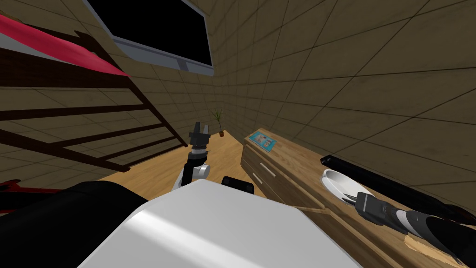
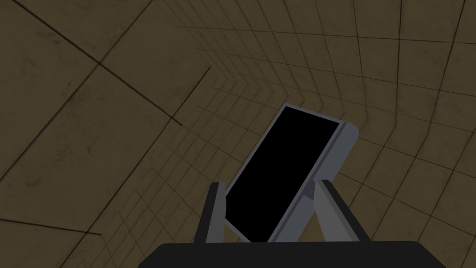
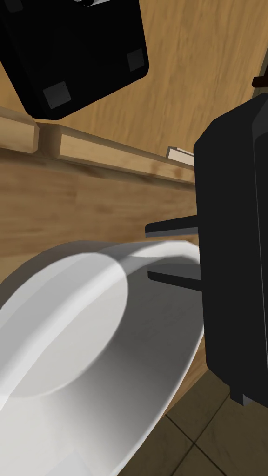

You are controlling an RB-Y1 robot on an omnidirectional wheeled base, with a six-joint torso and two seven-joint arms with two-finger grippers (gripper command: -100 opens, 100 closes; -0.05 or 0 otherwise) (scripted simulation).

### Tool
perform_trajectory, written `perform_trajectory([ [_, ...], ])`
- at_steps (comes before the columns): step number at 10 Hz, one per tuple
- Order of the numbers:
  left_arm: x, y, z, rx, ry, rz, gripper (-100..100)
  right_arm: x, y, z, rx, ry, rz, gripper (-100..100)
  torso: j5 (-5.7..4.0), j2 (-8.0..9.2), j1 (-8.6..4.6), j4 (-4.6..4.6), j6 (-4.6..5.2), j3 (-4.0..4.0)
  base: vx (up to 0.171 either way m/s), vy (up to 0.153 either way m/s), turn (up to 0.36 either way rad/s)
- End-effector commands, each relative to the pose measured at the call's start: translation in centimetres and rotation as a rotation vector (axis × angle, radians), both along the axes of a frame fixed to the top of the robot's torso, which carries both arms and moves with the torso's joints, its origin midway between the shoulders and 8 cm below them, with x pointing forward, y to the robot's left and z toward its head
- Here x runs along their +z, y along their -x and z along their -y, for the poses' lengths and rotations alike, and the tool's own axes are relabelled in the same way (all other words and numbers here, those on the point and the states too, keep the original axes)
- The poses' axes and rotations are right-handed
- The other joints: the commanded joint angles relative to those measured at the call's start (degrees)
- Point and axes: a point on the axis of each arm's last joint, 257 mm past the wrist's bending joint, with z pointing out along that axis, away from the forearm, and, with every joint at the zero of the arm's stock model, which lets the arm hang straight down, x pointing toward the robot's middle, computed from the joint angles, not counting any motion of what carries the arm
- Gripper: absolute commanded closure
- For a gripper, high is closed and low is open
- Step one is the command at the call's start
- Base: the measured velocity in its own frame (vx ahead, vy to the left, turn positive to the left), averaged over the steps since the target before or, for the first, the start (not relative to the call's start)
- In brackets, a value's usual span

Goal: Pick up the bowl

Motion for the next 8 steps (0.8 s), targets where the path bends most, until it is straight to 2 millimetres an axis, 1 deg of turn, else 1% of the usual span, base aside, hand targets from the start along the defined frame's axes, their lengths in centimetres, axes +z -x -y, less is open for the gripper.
perform_trajectory([
  [1,0.0,0.0,0.0,0.0,0.0,0.0,0,0.0,0.0,0.0,0.0,0.0,0.0,0,0.0,0.0,0.0,0.0,0.0,0.0,0.0,0.0,0.0],
  [2,0.0,0.0,0.0,0.0,0.0,0.0,0,0.4,-0.4,-0.2,0.006,0.002,0.002,100,0.01,0.01,0.02,0.01,0.0,0.01,-0.017,0.003,-0.056],
  [5,0.0,0.0,0.0,0.0,0.0,0.0,0,2.0,-2.3,-0.6,0.03,0.001,0.003,100,0.11,0.19,0.15,0.07,0.04,0.13,-0.037,0.01,-0.074],
  [7,0.0,0.0,0.0,0.0,0.0,0.0,0,1.8,-2.1,-0.5,0.028,0.002,0.003,100,0.16,0.23,0.21,0.1,0.04,0.16,-0.025,0.006,-0.019],
  [8,0.0,0.0,0.0,0.0,0.0,0.0,0,1.8,-2.2,-0.5,0.028,0.001,0.003,0,0.16,0.18,0.2,0.09,0.04,0.14,0.0,0.0,0.0],
])
